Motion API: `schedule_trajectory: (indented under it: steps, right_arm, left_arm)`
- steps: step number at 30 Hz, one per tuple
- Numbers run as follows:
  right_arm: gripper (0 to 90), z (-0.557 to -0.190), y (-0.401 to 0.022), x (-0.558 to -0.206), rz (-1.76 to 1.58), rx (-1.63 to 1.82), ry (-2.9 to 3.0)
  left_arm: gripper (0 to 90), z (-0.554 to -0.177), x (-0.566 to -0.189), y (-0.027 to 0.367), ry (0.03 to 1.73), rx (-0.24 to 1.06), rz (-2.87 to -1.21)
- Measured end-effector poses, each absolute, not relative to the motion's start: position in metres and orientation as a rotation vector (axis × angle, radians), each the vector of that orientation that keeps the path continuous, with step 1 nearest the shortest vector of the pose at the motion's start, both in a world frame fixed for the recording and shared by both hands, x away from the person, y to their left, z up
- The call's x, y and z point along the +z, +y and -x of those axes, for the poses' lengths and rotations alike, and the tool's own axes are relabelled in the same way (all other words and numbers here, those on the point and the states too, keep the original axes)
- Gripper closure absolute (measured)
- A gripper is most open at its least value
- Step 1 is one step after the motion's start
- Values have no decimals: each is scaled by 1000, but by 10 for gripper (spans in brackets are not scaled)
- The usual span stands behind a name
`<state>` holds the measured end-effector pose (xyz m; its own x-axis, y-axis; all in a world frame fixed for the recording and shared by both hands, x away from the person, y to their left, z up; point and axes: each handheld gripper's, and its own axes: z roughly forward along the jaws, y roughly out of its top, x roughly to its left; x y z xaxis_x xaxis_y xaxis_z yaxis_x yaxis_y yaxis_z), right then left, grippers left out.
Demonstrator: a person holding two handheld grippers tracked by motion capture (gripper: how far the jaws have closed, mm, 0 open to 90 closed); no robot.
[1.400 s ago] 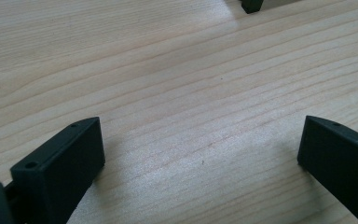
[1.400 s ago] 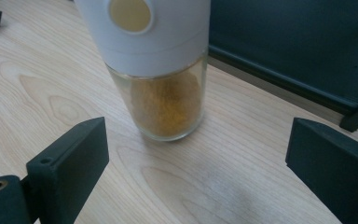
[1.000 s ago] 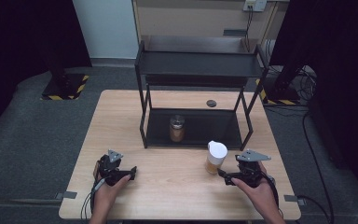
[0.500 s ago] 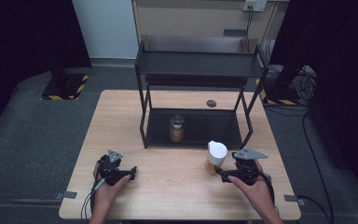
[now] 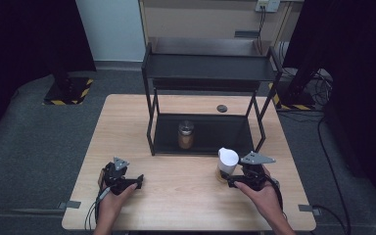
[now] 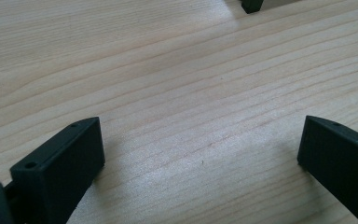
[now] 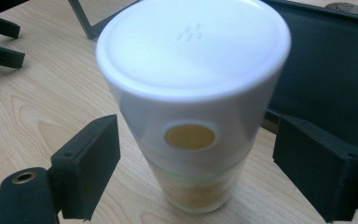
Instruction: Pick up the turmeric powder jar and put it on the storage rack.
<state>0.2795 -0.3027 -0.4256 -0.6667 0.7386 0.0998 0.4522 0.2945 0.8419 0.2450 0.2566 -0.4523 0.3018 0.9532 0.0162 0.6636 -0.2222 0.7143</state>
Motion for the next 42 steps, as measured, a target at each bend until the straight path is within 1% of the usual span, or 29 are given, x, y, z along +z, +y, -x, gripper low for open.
schedule_trajectory:
  steps: [6, 15, 42]
  right_arm:
    - [189, -285, -295, -426, -1078, 1319, 2259]
    - [287, -286, -283, -429, -1097, 1293, 2229]
    - [311, -268, -271, -432, -1111, 1255, 2156]
  left_arm:
    - [0, -245, -452, 257, 1433, 621, -1972]
    - [0, -245, -452, 257, 1433, 621, -1972]
    - [0, -245, -452, 257, 1432, 620, -1972]
